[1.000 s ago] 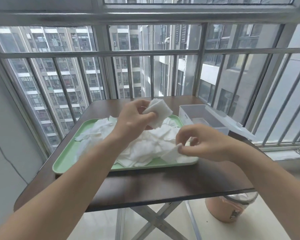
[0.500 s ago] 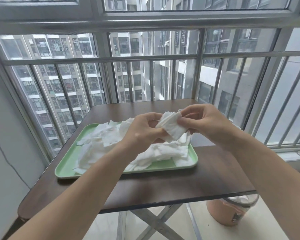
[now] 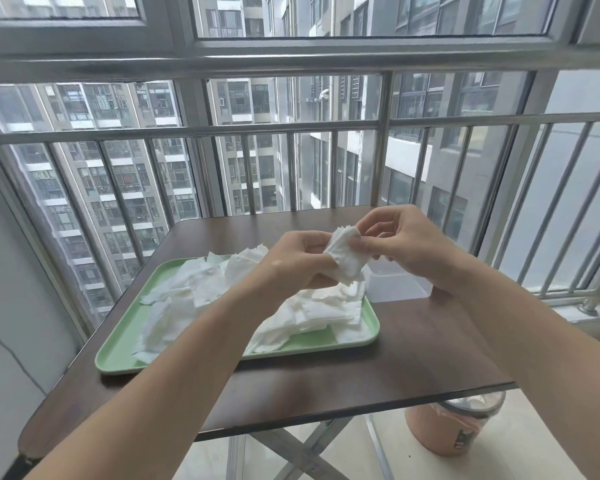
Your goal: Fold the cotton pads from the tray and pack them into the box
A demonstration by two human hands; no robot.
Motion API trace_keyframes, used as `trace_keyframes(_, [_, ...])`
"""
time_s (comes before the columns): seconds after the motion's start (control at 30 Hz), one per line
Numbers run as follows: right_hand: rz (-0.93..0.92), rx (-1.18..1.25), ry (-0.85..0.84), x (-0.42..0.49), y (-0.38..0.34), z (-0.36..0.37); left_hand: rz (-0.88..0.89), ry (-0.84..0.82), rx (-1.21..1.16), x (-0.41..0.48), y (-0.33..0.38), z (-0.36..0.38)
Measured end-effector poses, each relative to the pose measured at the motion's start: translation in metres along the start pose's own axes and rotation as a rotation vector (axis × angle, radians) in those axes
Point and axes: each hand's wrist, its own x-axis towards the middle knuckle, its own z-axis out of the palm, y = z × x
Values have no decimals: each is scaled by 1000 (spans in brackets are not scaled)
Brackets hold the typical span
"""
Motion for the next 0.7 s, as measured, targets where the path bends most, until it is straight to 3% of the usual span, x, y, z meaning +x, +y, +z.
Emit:
trace_keyframes(0.2, [21, -210, 21, 16, 1, -17, -77, -27, -64, 25, 8, 9])
trace_keyframes(0.37, [149, -213, -181, 32, -4, -42, 13, 55, 17, 50, 9, 24])
trace_keyframes(0.47, [130, -262, -212, 42, -2, -54, 4, 142, 64, 66, 4, 31])
trace_keyframes(0.57, [147, -392, -177, 56, 7, -66, -18, 248, 221, 84, -9, 36])
trace_keyframes(0.7, [191, -534, -155, 78, 28, -74, -33, 231, 640, 88, -18, 40])
